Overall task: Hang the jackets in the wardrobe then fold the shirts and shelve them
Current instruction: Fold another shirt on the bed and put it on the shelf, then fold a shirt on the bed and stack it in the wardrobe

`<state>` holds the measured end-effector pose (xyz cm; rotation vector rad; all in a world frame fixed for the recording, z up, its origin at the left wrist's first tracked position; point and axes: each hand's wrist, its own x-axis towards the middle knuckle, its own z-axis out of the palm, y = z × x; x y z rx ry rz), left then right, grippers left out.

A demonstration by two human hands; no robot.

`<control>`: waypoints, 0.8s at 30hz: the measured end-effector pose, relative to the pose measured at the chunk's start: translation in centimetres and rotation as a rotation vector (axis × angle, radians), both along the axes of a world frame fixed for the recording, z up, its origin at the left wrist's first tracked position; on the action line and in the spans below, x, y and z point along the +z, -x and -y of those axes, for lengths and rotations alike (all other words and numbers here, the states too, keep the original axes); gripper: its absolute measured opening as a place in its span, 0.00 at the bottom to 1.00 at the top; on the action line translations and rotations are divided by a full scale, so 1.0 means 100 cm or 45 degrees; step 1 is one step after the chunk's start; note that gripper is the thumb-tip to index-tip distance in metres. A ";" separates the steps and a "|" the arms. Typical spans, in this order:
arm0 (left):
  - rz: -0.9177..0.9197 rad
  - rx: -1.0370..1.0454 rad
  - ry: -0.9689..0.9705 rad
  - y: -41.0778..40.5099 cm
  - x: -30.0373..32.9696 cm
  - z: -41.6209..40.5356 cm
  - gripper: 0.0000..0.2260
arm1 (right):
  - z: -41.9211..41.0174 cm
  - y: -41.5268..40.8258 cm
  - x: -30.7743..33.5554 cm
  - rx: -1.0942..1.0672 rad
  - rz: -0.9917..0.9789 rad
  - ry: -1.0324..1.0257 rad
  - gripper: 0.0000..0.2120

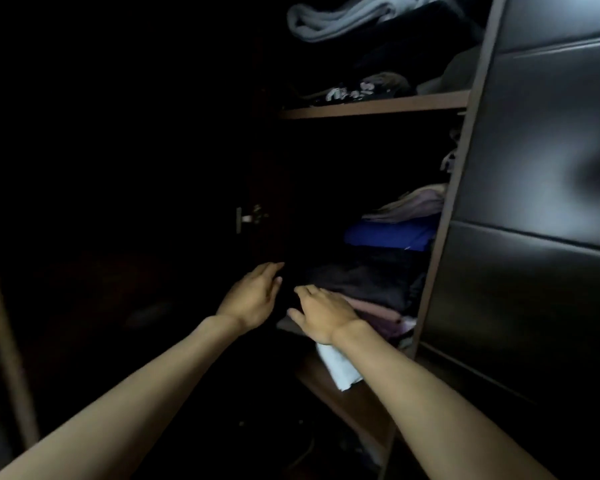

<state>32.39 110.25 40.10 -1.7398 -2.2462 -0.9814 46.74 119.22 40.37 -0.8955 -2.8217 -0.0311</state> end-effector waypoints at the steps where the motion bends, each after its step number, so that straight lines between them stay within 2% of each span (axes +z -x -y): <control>1: -0.009 0.056 0.005 -0.006 -0.002 0.029 0.20 | 0.018 0.002 -0.007 0.097 0.039 0.044 0.26; 4: -0.069 0.226 0.042 -0.024 -0.013 0.113 0.19 | 0.078 0.008 -0.031 0.378 0.139 0.131 0.26; 9: -0.319 0.545 0.199 -0.063 -0.025 0.256 0.21 | 0.207 0.024 -0.073 0.744 0.382 0.229 0.25; 13: -0.499 0.774 0.379 -0.088 -0.034 0.373 0.22 | 0.330 0.034 -0.089 1.072 0.428 0.185 0.23; 20: -0.278 1.323 0.559 -0.119 -0.066 0.613 0.22 | 0.540 0.060 -0.105 1.523 0.457 0.106 0.27; 24: -0.058 1.663 0.663 -0.155 -0.094 0.772 0.23 | 0.675 0.064 -0.121 1.715 0.512 0.089 0.29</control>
